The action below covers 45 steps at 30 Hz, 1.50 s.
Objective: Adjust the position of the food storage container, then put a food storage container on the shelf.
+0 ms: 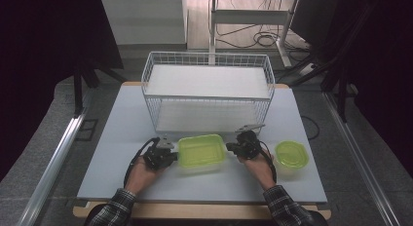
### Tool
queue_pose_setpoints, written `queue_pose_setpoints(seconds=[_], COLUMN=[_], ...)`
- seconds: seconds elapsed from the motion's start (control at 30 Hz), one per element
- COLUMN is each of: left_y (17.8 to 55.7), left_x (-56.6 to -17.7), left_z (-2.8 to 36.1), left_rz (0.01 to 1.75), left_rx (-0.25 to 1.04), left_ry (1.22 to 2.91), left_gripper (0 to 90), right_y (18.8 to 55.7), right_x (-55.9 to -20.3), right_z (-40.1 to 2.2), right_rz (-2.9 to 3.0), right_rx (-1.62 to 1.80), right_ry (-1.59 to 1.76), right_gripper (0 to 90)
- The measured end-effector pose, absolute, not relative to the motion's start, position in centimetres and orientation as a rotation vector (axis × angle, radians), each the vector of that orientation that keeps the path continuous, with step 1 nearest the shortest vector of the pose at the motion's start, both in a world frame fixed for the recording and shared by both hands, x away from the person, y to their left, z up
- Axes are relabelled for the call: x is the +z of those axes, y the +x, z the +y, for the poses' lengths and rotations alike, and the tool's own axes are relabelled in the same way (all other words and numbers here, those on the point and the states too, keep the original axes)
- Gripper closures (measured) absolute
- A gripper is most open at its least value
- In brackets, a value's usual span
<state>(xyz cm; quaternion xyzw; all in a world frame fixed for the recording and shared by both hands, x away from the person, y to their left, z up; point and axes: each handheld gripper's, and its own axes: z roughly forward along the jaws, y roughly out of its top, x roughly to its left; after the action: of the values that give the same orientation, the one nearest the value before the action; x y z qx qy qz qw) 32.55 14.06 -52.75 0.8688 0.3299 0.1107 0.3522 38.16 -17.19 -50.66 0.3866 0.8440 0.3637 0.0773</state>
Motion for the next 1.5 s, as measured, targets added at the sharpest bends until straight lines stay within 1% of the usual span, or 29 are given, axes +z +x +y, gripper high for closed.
queue_pose_setpoints(seconds=[0.27,0.63,0.77,0.83,0.87,0.9,0.97,1.0,1.07,1.1,1.17,1.2,1.23,1.3,1.37,1.4,1.43,1.47,1.5], left_y=[31.8,28.9,28.5,28.2,28.2,28.2,28.1,28.0,27.9,27.8,27.5,27.5,27.3,27.1,26.9,26.9,26.9,26.8,26.8], left_x=[-52.8,-52.5,-52.3,-52.1,-52.1,-52.1,-52.2,-52.2,-52.3,-52.3,-52.3,-52.3,-52.3,-52.3,-52.4,-52.4,-52.4,-52.5,-52.5], left_z=[13.3,11.7,12.0,12.9,12.9,13.2,13.7,14.0,14.4,14.7,15.2,15.2,15.4,15.5,15.7,15.7,15.7,15.8,15.9], left_rz=[0.815,0.744,0.757,0.795,0.795,0.807,0.833,0.855,0.881,0.897,0.909,0.909,0.915,0.920,0.906,0.906,0.903,0.899,0.894], left_rx=[0.266,0.198,0.198,0.230,0.230,0.239,0.256,0.266,0.283,0.294,0.317,0.317,0.326,0.334,0.342,0.342,0.346,0.351,0.353], left_ry=[2.264,2.289,2.263,2.230,2.230,2.216,2.193,2.179,2.164,2.157,2.146,2.146,2.134,2.126,2.123,2.123,2.120,2.118,2.115], left_gripper=[89.4,88.7,85.8,75.1,69.3,63.0,47.3,47.3,34.4,21.5,12.3,8.9,8.0,4.8,3.7,2.9,2.1,2.1,1.7], right_y=[37.7,35.6,35.3,35.0,35.0,34.8,34.5,34.5,34.1,33.6,33.3,33.3,33.1,33.0,33.0,33.0,33.1,33.1,33.1], right_x=[-51.2,-51.0,-50.9,-50.5,-50.5,-50.2,-49.9,-49.9,-49.6,-49.3,-49.2,-49.2,-49.0,-49.0,-49.0,-49.0,-49.0,-49.0,-49.0], right_z=[-17.0,-18.2,-18.5,-19.1,-19.1,-19.5,-20.0,-20.0,-20.6,-21.3,-21.6,-21.6,-21.9,-22.1,-22.2,-22.2,-22.3,-22.3,-22.3], right_rz=[2.580,2.594,2.583,2.557,2.557,2.529,2.509,2.509,2.487,2.462,2.446,2.446,2.440,2.436,2.431,2.431,2.427,2.427,2.427], right_rx=[1.064,0.997,0.973,0.969,0.969,0.976,0.993,0.993,1.020,1.049,1.068,1.068,1.088,1.105,1.130,1.130,1.159,1.159,1.169], right_ry=[1.154,1.137,1.137,1.131,1.131,1.134,1.131,1.131,1.130,1.131,1.130,1.130,1.126,1.130,1.135,1.135,1.138,1.138,1.139], right_gripper=[88.1,87.0,84.8,80.7,80.7,75.2,68.4,68.4,60.4,51.0,42.9,42.9,36.4,31.3,26.6,26.6,23.0,23.0,21.2])
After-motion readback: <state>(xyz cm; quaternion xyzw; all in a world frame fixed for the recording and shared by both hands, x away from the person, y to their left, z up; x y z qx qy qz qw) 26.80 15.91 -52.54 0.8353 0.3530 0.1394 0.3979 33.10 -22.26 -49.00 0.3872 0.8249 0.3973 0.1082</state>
